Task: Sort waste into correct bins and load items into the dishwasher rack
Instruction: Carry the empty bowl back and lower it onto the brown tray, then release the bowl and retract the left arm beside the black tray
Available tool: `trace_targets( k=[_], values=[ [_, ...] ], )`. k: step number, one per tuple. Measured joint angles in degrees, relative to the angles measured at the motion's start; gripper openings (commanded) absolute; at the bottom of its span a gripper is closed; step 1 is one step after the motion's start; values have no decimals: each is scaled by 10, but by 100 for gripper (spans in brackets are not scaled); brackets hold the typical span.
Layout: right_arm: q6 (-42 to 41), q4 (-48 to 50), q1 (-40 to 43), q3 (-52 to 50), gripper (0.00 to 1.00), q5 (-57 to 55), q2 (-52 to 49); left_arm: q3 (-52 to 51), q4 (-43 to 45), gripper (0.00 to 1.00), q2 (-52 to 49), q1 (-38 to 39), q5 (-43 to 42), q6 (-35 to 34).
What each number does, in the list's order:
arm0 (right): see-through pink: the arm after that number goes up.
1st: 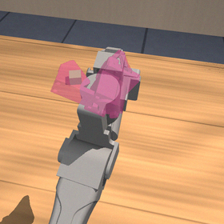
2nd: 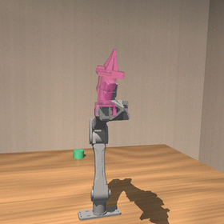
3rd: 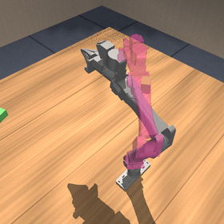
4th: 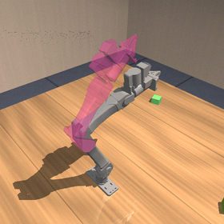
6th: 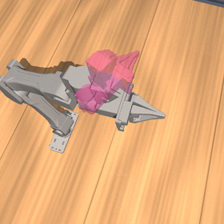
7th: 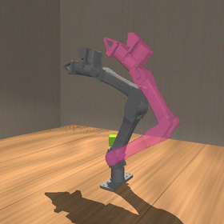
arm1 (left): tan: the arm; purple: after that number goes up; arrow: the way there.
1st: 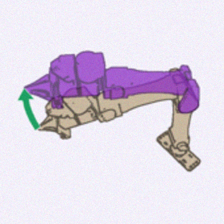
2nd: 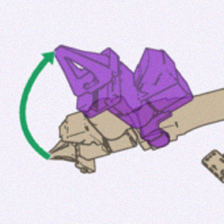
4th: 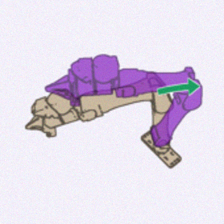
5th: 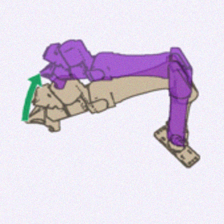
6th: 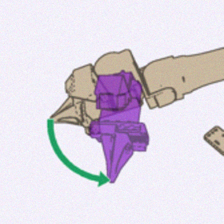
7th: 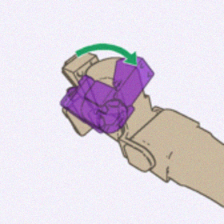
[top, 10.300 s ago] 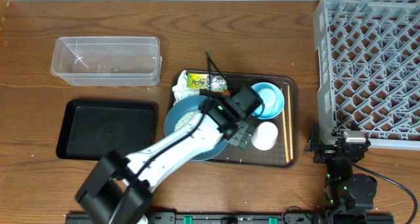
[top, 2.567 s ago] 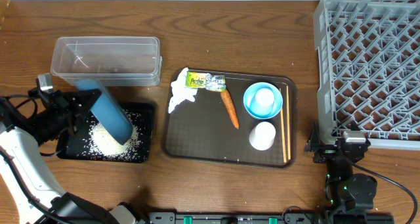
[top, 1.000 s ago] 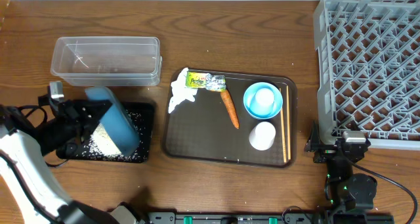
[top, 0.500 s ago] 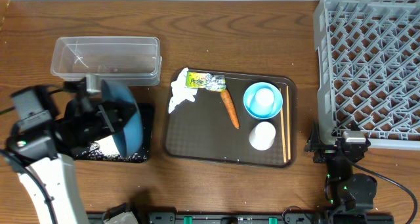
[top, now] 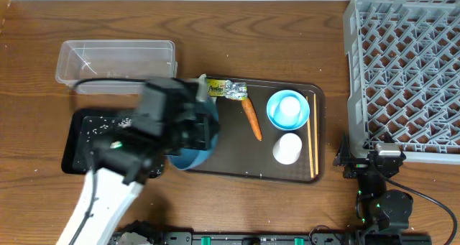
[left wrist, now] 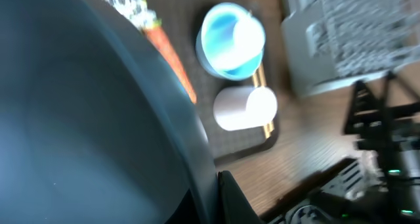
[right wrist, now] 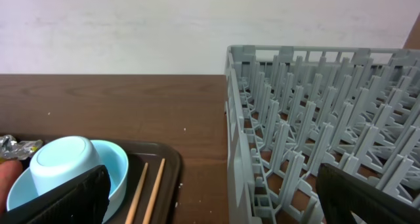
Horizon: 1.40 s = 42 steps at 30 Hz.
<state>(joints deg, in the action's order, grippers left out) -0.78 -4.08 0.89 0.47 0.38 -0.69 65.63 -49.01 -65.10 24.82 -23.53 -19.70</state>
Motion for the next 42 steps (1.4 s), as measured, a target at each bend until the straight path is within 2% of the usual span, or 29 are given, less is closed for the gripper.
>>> trace_targets(
  k=[7,13,24,29,31,32,42],
  values=[
    [0,0,0,0,99,0,0,0,56,6,-110,128,111,-29],
    [0,0,0,0,99,0,0,0,74,6,-196,180,176,-32],
    [0,0,0,0,99,0,0,0,89,7,-275,187,199,-33],
    [0,0,0,0,99,0,0,0,88,17,-275,187,202,-32],
    [0,0,0,0,99,0,0,0,86,17,-275,187,203,-34],
    [0,0,0,0,99,0,0,0,84,21,-275,187,203,-35],
    [0,0,0,0,99,0,0,0,73,22,-274,187,205,-37]
  ],
)
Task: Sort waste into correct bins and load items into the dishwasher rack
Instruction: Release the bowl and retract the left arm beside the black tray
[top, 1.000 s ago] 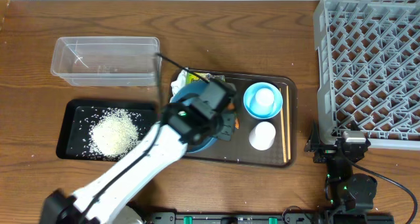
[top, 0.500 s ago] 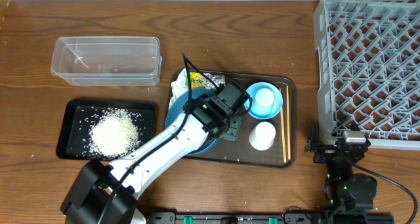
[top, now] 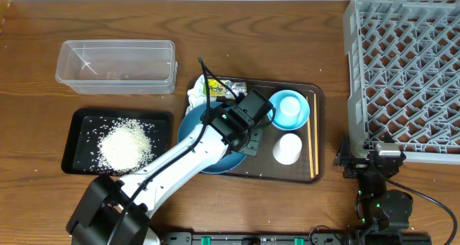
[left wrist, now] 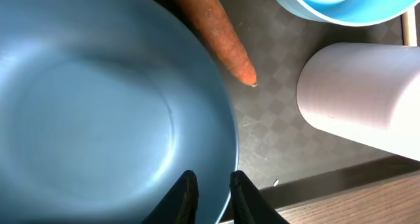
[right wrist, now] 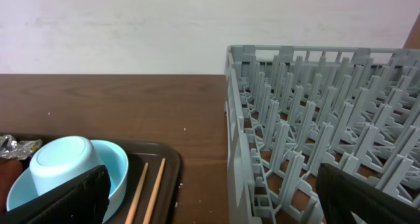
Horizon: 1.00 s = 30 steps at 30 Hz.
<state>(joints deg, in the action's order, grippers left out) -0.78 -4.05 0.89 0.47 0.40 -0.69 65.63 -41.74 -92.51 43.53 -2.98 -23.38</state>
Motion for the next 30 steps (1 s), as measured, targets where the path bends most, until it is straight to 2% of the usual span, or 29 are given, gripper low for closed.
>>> trace_targets(
  k=[2,4,5,7,10,13,20,24,30],
  values=[
    [0,0,0,0,99,0,0,0,-4,27,5,0,0,0],
    [0,0,0,0,99,0,0,0,-10,35,18,0,2,2],
    [0,0,0,0,99,0,0,0,-16,51,30,-1,6,5],
    [0,0,0,0,99,0,0,3,-34,88,65,-5,30,5],
    [0,0,0,0,99,0,0,12,-70,93,124,-27,87,-15],
    [0,0,0,0,99,0,0,19,-103,95,195,-81,143,-38],
    [0,0,0,0,99,0,0,23,-169,99,328,-307,207,-100],
    [0,0,0,0,99,0,0,24,-207,100,350,-443,219,-151],
    [0,0,0,0,99,0,0,24,-242,100,326,-530,216,-187]
  ],
)
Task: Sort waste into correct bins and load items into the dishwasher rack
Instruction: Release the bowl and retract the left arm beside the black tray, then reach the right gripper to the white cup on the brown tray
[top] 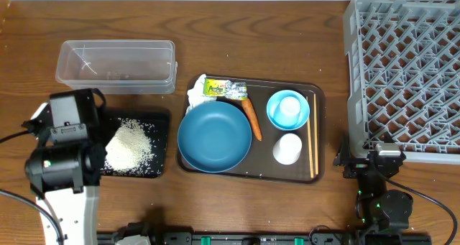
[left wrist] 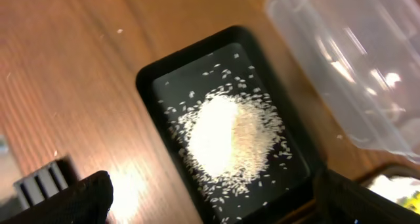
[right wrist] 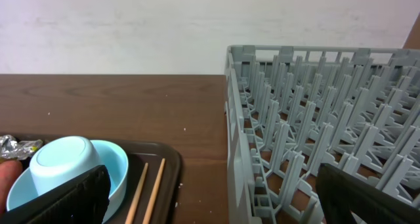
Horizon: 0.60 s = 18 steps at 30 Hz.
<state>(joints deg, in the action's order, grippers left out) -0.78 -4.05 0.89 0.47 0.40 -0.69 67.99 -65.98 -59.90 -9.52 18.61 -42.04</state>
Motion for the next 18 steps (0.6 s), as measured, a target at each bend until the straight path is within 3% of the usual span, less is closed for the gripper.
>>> trace_targets(
  k=[10,18],
  values=[
    [-28,54,0,-1,99,32,0,0,-11,100,-56,-6,-7,-12],
    [-287,213,0,-1,99,191,0,0,-11,100,-86,-6,-7,-13]
  ],
)
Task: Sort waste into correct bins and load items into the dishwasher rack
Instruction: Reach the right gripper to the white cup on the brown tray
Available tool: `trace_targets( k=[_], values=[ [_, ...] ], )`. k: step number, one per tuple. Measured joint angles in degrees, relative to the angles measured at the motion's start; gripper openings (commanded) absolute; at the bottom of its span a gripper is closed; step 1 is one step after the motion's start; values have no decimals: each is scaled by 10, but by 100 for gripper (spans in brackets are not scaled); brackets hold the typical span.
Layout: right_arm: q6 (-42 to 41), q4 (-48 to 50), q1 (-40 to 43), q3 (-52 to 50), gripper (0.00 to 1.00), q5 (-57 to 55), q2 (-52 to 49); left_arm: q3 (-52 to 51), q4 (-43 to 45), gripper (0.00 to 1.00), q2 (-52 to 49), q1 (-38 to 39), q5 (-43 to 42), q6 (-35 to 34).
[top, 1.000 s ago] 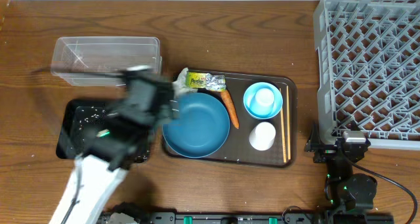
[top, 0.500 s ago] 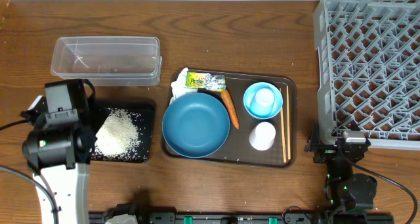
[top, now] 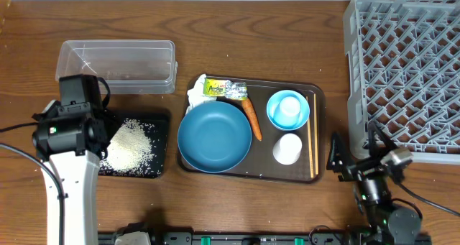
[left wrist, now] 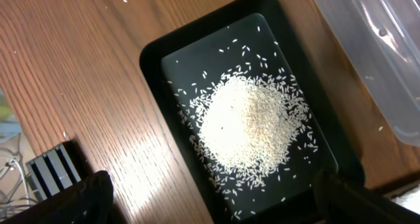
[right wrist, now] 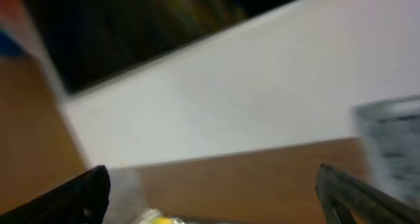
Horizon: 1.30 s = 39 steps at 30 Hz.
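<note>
A brown serving tray (top: 259,172) holds a blue plate (top: 214,136), a carrot (top: 251,120), a foil wrapper (top: 226,89), a crumpled napkin (top: 192,95), a light blue bowl (top: 288,109) with a cup in it, a white cup (top: 287,148) and chopsticks (top: 313,133). The grey dishwasher rack (top: 406,72) stands at the right. My left gripper (left wrist: 213,204) hangs open above the black bin (left wrist: 157,60) with its rice heap (left wrist: 252,122). Left of the rack's near corner, my right gripper (right wrist: 213,198) is open and empty; its view is blurred.
A clear plastic bin (top: 116,65) sits behind the black bin (top: 162,119). My left arm (top: 72,126) covers the black bin's left part. Bare wooden table (top: 287,29) lies behind the tray and between tray and rack.
My right arm has lifted and swung left, so its view now shows blurred wall and table instead of the rack. My left arm shifted slightly toward the clear bin, still open over the rice.
First my left gripper held the blue plate tilted at the brown tray's left end. Then the plate lay flat on the tray with the fingers at its rim, and a rice heap lay in the black bin. Later the left gripper hung open over that bin. Now the right arm has moved.
</note>
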<state>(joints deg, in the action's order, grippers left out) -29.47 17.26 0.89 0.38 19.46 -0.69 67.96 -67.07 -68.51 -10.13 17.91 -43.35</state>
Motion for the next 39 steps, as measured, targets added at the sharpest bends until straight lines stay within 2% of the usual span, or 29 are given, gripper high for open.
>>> trace_targets(
  k=[5,11,17,23,27,30,35,39],
  values=[
    [-110,38,0,0,99,39,0,0,0,100,-9,0,0,-1],
    [-143,-12,0,25,99,74,-12,0,0,100,-9,0,0,-1],
    [-60,-213,0,195,99,108,-125,0,0,100,-9,0,0,-1],
    [67,-465,-9,424,99,136,-336,0,0,100,-10,0,0,-1],
    [131,-568,-82,534,99,110,-462,0,0,100,-10,0,0,-1],
    [150,-612,-170,590,99,34,-544,0,0,100,-11,0,0,-2],
    [151,-627,-300,634,99,-118,-665,0,0,100,-11,0,0,-2],
    [151,-624,-345,636,99,-193,-728,0,0,100,-11,0,0,-2]
  ],
)
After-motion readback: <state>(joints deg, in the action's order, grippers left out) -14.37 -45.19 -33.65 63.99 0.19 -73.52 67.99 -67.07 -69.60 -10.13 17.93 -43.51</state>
